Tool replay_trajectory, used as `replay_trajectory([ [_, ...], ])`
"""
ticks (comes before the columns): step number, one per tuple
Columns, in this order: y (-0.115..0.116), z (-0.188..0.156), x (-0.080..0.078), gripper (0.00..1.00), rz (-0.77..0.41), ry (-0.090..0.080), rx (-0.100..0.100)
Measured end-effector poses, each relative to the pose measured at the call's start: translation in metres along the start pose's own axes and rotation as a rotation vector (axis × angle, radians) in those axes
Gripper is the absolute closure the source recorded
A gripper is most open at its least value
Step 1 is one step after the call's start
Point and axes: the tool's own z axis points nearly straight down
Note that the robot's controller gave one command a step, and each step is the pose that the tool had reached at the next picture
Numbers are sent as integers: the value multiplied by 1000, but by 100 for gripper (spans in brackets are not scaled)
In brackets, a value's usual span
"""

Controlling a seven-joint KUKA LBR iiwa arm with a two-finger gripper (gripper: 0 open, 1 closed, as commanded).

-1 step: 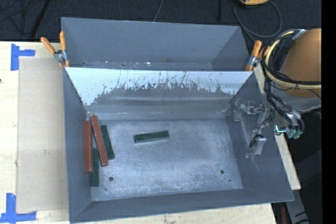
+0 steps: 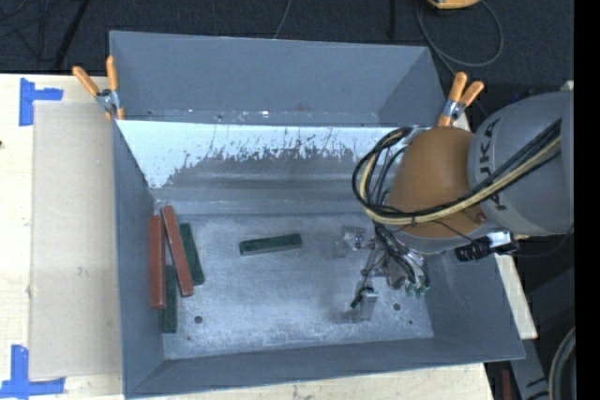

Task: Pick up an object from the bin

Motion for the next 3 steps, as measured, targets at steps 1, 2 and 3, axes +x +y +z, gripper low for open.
replay_trajectory([
  [1,106,-45,-69,0,-103,-18,0],
  [2,122,22,-71,0,-184,-4,4],
  [3,121,18,-73,100,-186,-10,5],
])
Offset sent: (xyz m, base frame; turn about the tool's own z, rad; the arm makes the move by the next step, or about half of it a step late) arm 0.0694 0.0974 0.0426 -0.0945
